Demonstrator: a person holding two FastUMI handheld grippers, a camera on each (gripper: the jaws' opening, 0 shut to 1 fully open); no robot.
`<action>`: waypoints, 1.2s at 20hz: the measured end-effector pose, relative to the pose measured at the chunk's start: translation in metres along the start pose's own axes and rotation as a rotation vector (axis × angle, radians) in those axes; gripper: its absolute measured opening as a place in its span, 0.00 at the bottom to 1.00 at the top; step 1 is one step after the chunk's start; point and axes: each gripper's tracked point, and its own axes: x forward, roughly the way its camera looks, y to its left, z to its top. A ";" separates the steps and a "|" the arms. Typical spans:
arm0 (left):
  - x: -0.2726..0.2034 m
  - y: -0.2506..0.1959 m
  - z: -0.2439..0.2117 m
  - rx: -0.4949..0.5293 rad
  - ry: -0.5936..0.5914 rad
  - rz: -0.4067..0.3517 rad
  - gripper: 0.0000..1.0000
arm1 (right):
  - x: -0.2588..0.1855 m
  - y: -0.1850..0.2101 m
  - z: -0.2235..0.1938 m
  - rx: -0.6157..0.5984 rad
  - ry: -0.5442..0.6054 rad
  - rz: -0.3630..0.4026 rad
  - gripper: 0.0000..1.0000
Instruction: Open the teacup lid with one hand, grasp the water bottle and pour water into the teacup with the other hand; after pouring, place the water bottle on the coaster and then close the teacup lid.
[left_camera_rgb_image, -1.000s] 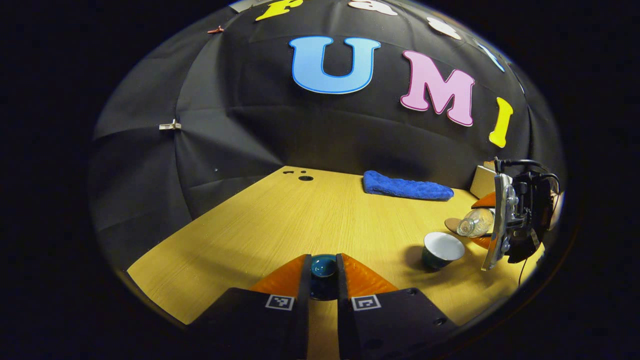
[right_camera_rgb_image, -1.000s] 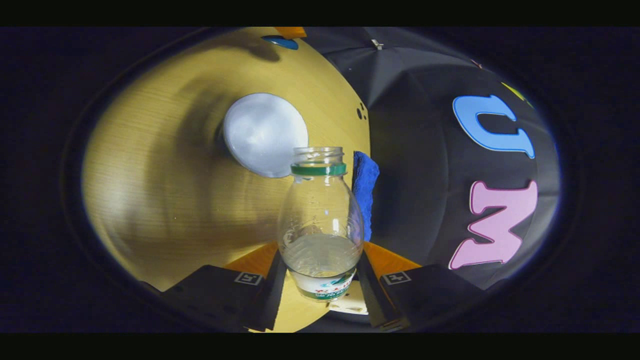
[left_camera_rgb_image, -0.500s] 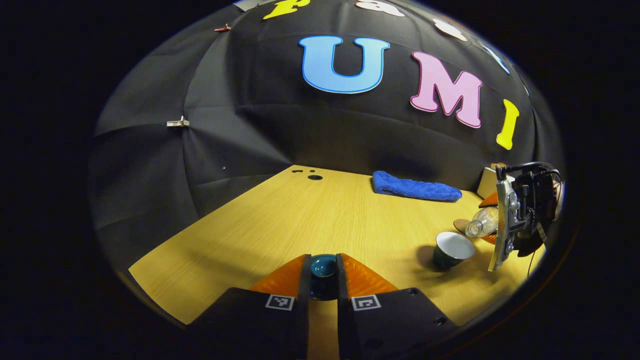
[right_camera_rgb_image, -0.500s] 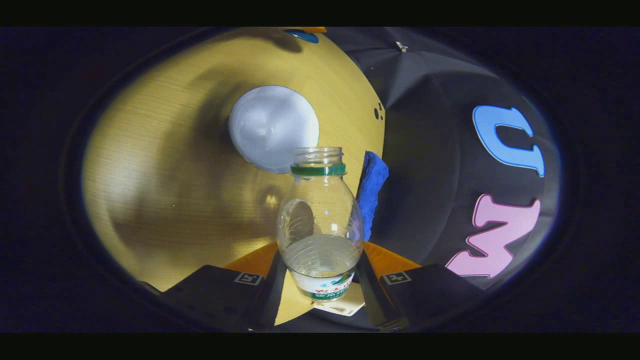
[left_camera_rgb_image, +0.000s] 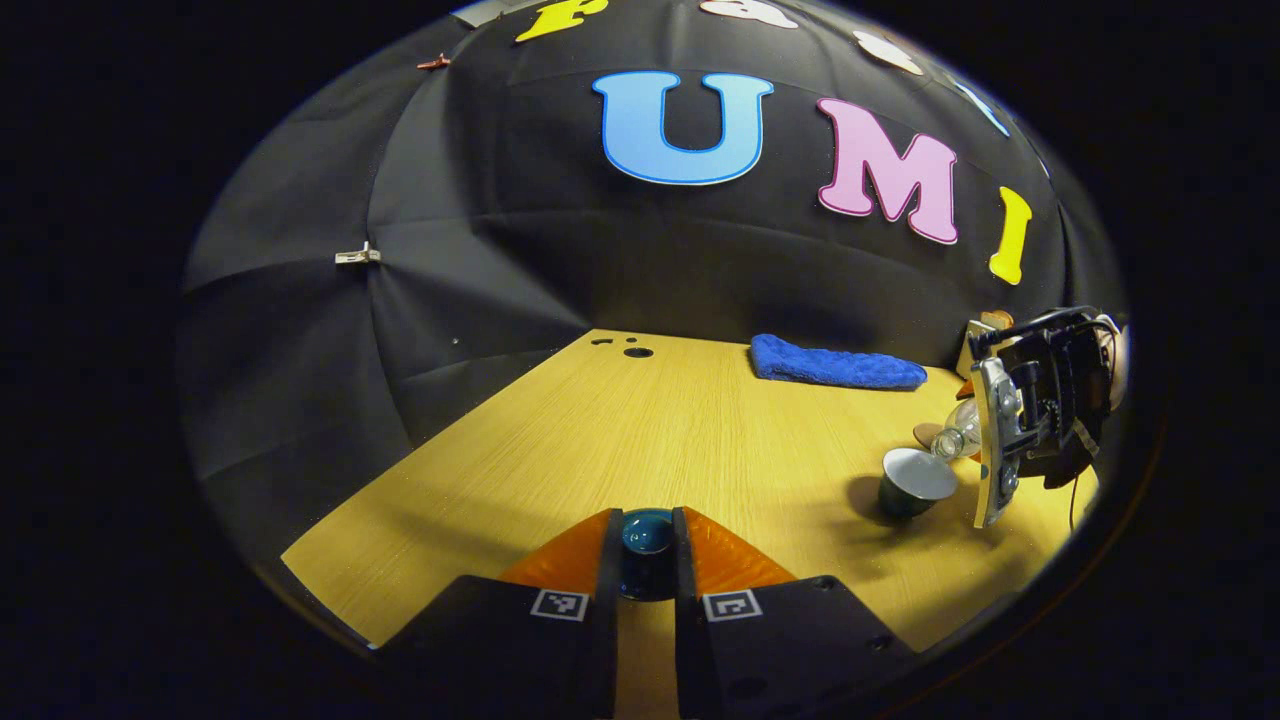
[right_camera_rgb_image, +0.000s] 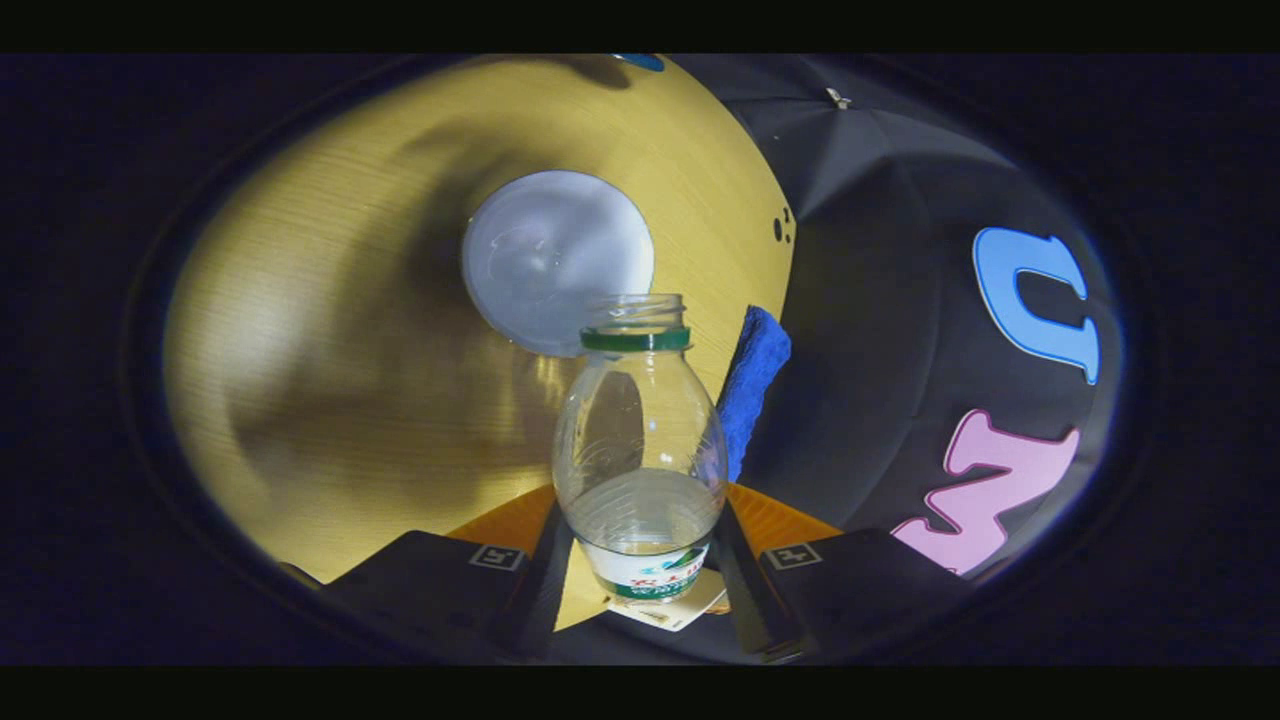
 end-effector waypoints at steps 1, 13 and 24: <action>0.000 0.001 0.000 0.005 0.001 0.000 0.27 | -0.002 0.000 0.001 -0.004 0.005 0.006 0.71; -0.004 0.009 0.001 0.020 0.007 -0.001 0.27 | -0.005 -0.006 0.001 -0.087 0.035 0.057 0.71; -0.004 0.017 0.005 0.017 0.007 0.009 0.27 | -0.007 -0.012 0.002 -0.155 0.047 0.081 0.71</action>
